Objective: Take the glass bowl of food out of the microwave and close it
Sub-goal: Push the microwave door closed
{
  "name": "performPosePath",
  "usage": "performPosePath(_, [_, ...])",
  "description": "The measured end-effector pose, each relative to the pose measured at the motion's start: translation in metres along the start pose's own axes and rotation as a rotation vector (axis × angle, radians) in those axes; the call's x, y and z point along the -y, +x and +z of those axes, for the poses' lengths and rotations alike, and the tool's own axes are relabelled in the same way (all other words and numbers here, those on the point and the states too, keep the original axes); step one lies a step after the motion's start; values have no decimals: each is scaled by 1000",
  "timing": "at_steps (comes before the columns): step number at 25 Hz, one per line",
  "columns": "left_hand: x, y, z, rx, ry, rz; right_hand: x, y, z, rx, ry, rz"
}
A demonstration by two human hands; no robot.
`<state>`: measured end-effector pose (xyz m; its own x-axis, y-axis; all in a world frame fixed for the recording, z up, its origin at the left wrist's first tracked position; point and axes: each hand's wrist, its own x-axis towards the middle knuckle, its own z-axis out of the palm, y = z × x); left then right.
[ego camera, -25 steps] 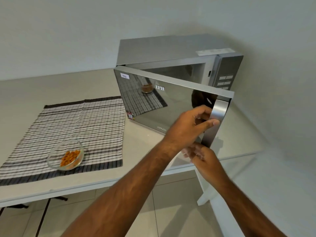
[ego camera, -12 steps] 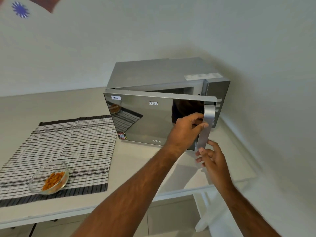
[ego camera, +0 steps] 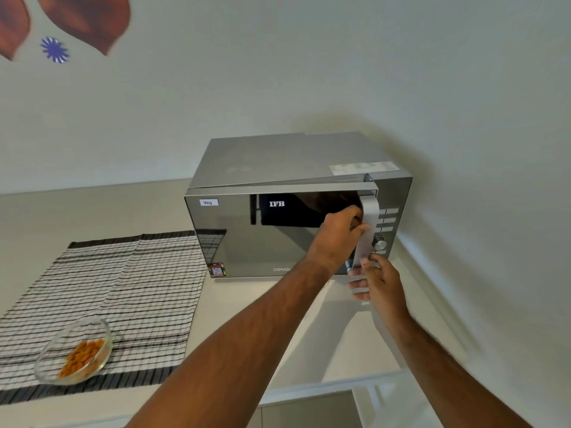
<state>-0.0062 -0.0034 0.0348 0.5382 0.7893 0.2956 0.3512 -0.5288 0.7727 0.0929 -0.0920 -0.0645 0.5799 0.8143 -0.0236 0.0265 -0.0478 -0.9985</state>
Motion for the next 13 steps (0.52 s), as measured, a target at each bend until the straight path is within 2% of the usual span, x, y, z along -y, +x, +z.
performPosePath(13, [9,30,7,-48,12,-11,6,41,10,21,-63,71])
